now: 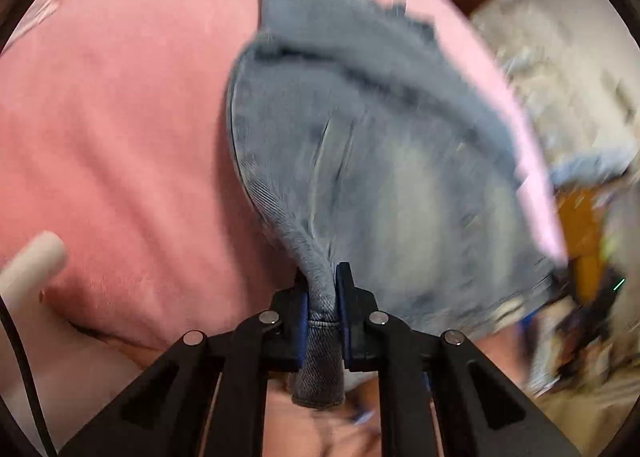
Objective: Fold large clothes
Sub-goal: 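Grasp the jacket hem with the left tool and lift it, then fold the hem toward the collar with the left tool while the right tool grasps the hem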
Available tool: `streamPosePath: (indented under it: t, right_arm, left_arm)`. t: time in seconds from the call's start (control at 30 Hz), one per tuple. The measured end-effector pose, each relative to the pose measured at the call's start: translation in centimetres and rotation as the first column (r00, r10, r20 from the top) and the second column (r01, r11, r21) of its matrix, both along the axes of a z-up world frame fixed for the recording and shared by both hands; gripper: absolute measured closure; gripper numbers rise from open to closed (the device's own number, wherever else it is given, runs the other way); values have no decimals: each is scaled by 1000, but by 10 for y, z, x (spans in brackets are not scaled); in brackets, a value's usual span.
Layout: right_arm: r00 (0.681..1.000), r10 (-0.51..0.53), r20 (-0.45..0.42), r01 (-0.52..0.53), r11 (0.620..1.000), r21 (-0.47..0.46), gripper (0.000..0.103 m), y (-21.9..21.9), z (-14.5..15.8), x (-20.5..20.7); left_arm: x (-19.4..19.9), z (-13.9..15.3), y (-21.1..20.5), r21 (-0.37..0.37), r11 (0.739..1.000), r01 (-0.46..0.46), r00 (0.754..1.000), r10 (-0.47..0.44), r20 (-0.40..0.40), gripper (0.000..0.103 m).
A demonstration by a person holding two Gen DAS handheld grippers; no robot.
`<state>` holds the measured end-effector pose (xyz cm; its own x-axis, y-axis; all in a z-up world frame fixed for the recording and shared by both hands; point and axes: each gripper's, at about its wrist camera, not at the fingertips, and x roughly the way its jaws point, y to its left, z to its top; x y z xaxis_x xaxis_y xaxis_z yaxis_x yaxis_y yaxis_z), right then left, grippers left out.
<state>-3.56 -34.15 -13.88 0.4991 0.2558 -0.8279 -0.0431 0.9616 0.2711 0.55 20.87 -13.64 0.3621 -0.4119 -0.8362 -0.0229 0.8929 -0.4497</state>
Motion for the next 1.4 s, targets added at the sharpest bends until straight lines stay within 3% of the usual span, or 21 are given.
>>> streamPosePath:
  t: [0.23, 0.43, 0.5, 0.63, 0.67, 0.77, 0.8, 0.87, 0.93, 1.03, 1.23, 1.4]
  right_arm:
    - [987, -22, 160, 7, 995, 96, 86, 4, 71, 57]
    - [969, -134, 209, 103, 983, 150, 86, -13, 105, 144]
    - [965, -168, 202, 137, 978, 160, 86, -21, 107, 180]
    - [957, -242, 162, 215, 962, 165, 85, -31, 92, 252]
    - [955, -264, 136, 243, 958, 155, 85, -32, 81, 274]
    - [938, -342, 66, 334, 937, 102, 75, -36, 47, 319]
    - [931, -362, 52, 358, 931, 75, 70, -38, 37, 329]
    - [938, -347, 9, 346, 935, 75, 64, -39, 14, 343]
    - [949, -315, -28, 316, 945, 83, 63, -38, -6, 346]
    - [956, -285, -62, 289, 956, 54, 63, -37, -27, 341]
    - [968, -243, -55, 247, 966, 81, 56, -52, -45, 324]
    - [977, -205, -60, 210, 972, 109, 52, -59, -50, 318]
  left_arm:
    - [61, 69, 7, -154, 981, -117, 984, 136, 119, 93]
    - [158, 91, 16, -148, 954, -260, 949, 280, 142, 93]
    - [188, 92, 26, -140, 945, -296, 937, 316, 150, 103]
    - [265, 83, 46, -91, 907, -411, 882, 421, 209, 103]
    - [277, 77, 51, -70, 895, -441, 870, 445, 213, 96]
    - [310, 52, 56, 6, 892, -453, 876, 444, 189, 76]
    - [323, 38, 54, 45, 908, -417, 900, 405, 160, 71]
    - [333, 22, 48, 83, 931, -356, 930, 345, 125, 71]
    - [339, 4, 35, 112, 962, -248, 966, 237, 101, 71]
    - [340, -15, 17, 137, 984, -111, 991, 100, 84, 71]
    - [341, -33, -7, 90, 994, 56, 995, -63, 72, 69]
    - [340, -47, -28, 119, 980, 157, 986, -162, 34, 41]
